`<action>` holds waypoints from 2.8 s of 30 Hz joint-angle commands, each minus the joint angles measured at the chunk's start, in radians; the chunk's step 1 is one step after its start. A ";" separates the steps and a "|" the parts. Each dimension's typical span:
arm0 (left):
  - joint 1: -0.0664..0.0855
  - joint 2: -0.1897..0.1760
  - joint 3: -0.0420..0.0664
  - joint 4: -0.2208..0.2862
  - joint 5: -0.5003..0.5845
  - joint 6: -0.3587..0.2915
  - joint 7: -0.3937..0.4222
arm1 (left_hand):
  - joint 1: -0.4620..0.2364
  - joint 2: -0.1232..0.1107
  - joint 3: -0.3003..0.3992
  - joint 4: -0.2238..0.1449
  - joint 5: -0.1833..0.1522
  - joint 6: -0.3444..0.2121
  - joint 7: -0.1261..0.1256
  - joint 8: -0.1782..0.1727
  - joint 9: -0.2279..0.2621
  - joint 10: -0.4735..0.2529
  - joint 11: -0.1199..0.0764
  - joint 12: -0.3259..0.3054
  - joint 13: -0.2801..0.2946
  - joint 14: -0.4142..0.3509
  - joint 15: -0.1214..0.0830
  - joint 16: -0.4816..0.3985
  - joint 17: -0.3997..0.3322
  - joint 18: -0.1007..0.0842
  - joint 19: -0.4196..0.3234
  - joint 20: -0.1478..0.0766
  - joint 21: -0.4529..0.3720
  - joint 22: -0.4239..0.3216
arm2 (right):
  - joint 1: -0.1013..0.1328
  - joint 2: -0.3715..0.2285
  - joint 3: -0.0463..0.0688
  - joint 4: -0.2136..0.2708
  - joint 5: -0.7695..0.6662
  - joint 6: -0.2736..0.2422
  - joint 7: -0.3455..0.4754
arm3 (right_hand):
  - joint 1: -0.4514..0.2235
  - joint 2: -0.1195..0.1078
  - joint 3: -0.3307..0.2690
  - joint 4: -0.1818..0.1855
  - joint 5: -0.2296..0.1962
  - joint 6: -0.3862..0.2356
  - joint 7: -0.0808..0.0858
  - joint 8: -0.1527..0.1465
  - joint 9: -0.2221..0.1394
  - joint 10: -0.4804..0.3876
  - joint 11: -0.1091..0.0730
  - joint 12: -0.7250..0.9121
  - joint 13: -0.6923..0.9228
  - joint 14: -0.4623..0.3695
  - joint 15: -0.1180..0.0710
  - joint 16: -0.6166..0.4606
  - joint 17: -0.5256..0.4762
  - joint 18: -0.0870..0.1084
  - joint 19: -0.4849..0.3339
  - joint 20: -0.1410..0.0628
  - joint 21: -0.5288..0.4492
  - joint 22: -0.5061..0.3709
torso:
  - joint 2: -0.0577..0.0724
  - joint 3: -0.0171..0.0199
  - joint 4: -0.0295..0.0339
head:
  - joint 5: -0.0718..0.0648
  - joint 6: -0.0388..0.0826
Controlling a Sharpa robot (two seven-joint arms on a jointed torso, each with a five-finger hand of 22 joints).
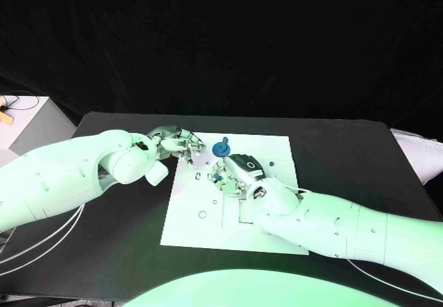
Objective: Assemble the parts on the task board
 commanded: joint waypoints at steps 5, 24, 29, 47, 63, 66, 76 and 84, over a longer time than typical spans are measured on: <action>0.000 0.001 0.001 0.000 -0.003 0.005 0.006 | 0.011 0.000 0.000 -0.004 0.005 -0.004 0.005 0.004 -0.001 -0.008 0.000 0.003 -0.002 -0.005 0.002 -0.006 -0.001 0.014 0.004 0.004 -0.005 0.000 | -0.003 -0.006 -0.001 0.009 -0.021 0.002 -0.017 | 0.011 -0.002 -0.001 -0.007 -0.001 0.007 0.002 0.003 0.001 0.106 0.004 0.006 0.263 0.106 0.004 0.004 0.263 -0.011 0.043 0.003 -0.003 0.151 | 0.000 -0.0004 0.0004 | -0.001 -0.002; 0.000 0.001 0.001 -0.007 -0.004 0.004 0.007 | 0.015 0.000 0.001 -0.006 0.005 -0.004 0.005 0.005 -0.003 -0.009 0.000 0.003 -0.003 -0.006 0.002 -0.005 -0.002 0.014 0.003 0.004 -0.004 0.000 | -0.004 -0.024 0.000 0.039 0.036 -0.130 0.077 | 0.023 0.000 0.006 -0.014 -0.001 0.008 0.004 -0.001 -0.006 0.088 0.005 -0.053 0.233 0.106 0.005 0.004 0.263 -0.007 0.035 0.004 -0.018 0.138 | -0.001 -0.0006 0.0002 | -0.001 0.001; 0.000 0.001 0.001 -0.009 -0.004 0.004 0.006 | 0.015 0.000 0.001 -0.006 0.005 -0.004 0.005 0.005 -0.003 -0.009 0.000 0.003 -0.003 -0.006 0.002 -0.005 -0.002 0.014 0.003 0.004 -0.004 0.000 | -0.004 -0.026 0.000 0.042 0.078 -0.164 0.118 | 0.028 0.003 0.009 -0.015 -0.004 0.008 0.007 -0.005 -0.014 0.057 0.008 -0.152 0.183 0.106 0.007 0.004 0.263 0.003 0.015 0.006 -0.058 0.105 | -0.001 -0.0009 0.0006 | 0.000 0.002; 0.000 0.000 0.001 -0.011 -0.004 0.004 0.005 | 0.016 0.000 0.001 -0.007 0.005 -0.004 0.005 0.005 -0.003 -0.009 0.000 0.004 -0.004 -0.007 0.002 -0.005 -0.002 0.014 0.003 0.004 -0.004 0.001 | -0.004 -0.031 0.000 0.043 0.227 -0.186 0.194 | 0.036 -0.017 0.041 -0.009 -0.006 -0.005 0.020 -0.014 -0.039 -0.204 0.019 -1.100 -0.390 0.049 0.014 -0.184 0.103 0.020 -0.019 0.013 -0.149 0.047 | 0.000 -0.0002 -0.0003 | 0.001 0.000; 0.000 -0.002 0.001 -0.012 -0.004 0.004 0.004 | 0.016 0.000 0.001 -0.007 0.005 -0.004 0.005 0.005 -0.003 -0.009 0.000 0.004 -0.004 -0.007 0.002 -0.005 -0.002 0.014 0.003 0.004 -0.004 0.001 | -0.003 -0.032 0.000 0.031 0.268 -0.128 0.185 | 0.027 -0.035 0.034 -0.003 -0.008 -0.003 0.029 -0.015 -0.045 -0.257 0.033 -1.169 -0.444 0.030 0.027 -0.217 0.077 0.032 -0.047 0.023 -0.208 0.007 | 0.000 -0.0003 0.0005 | 0.000 -0.004; 0.000 -0.002 0.001 -0.012 -0.004 0.005 0.004 | 0.016 0.000 0.001 -0.007 0.005 -0.004 0.005 0.005 -0.003 -0.009 0.000 0.004 -0.004 -0.007 0.002 -0.005 -0.002 0.014 0.003 0.004 -0.004 0.001 | -0.003 -0.032 0.000 0.030 0.269 -0.118 0.179 | 0.025 -0.036 0.032 -0.002 -0.008 -0.002 0.029 -0.015 -0.045 -0.261 0.034 -1.171 -0.445 0.028 0.027 -0.219 0.075 0.033 -0.050 0.024 -0.215 0.003 | 0.000 -0.0006 0.0006 | 0.000 -0.004; 0.000 -0.003 0.001 -0.012 -0.004 0.005 0.003 | 0.017 0.001 0.001 -0.007 0.005 -0.004 0.005 0.006 -0.005 -0.009 0.000 0.005 -0.005 -0.007 0.002 -0.004 -0.003 0.014 0.003 0.004 -0.003 0.001 | -0.003 -0.032 0.000 0.029 0.268 -0.099 0.170 | 0.031 -0.036 -0.004 0.003 -0.005 -0.005 0.027 -0.011 -0.057 -0.378 0.039 -1.036 -0.341 0.015 0.034 -0.215 0.074 0.041 -0.069 0.030 -0.258 -0.017 | 0.000 -0.0011 0.0009 | 0.000 -0.005; 0.000 -0.003 0.001 -0.012 -0.004 0.006 0.002 | 0.017 0.001 0.001 -0.007 0.005 -0.004 0.005 0.006 -0.005 -0.009 0.000 0.005 -0.005 -0.007 0.002 -0.004 -0.003 0.014 0.003 0.004 -0.003 0.001 | -0.003 -0.031 0.000 0.027 0.270 -0.086 0.170 | 0.032 -0.036 0.002 0.013 -0.003 -0.011 0.037 -0.005 -0.057 -0.479 0.055 -1.060 -0.388 -0.008 0.047 -0.241 0.047 0.053 -0.098 0.041 -0.322 -0.056 | 0.000 -0.0007 0.0006 | 0.000 -0.006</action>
